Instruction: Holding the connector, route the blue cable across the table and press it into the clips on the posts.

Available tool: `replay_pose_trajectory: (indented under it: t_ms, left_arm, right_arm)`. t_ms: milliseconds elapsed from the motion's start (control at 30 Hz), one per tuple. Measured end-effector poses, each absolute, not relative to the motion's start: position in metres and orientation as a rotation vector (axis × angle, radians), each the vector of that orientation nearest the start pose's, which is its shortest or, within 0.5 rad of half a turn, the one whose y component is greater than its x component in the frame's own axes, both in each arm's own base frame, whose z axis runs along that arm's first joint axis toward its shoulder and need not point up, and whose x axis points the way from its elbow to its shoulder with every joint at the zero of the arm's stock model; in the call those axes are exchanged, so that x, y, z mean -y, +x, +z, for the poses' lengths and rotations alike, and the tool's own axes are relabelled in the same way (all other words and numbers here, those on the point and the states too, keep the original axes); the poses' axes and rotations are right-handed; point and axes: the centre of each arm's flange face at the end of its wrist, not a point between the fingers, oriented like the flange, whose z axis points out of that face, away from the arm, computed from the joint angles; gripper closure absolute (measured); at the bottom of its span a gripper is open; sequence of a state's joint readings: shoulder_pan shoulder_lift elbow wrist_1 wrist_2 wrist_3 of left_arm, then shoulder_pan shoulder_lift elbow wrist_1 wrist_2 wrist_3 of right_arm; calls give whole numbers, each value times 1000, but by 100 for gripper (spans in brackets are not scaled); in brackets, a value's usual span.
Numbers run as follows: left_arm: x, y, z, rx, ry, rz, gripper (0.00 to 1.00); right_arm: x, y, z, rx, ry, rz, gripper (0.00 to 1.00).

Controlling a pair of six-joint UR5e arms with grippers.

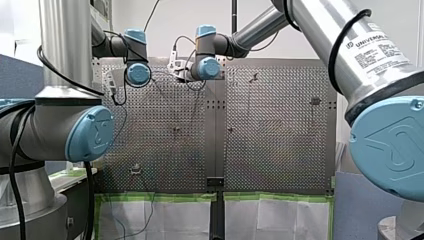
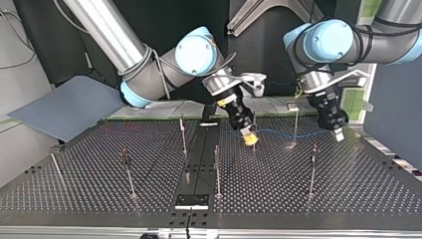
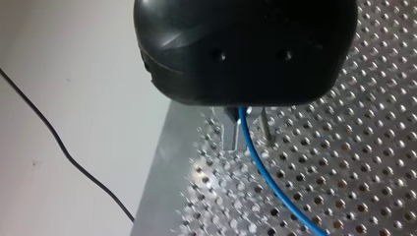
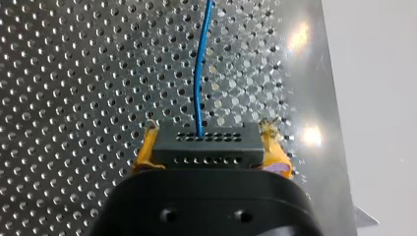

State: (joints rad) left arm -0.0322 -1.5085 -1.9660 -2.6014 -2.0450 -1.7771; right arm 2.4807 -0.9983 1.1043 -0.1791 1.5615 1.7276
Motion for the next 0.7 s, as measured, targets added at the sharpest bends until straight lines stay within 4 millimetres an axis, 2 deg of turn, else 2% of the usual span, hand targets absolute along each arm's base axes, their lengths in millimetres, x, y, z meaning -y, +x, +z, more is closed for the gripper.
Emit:
replay_pose_trajectory:
  t_ms: [367,700]
  left_arm:
    - [86,462,383,-1275,-516,137,100]
    - [77,480,379,-1283,-491,122,100]
  right_arm:
    - [346,676,384,-937,-2223,-2501,100]
    - [356,683,410,-937,-2149,-2552,100]
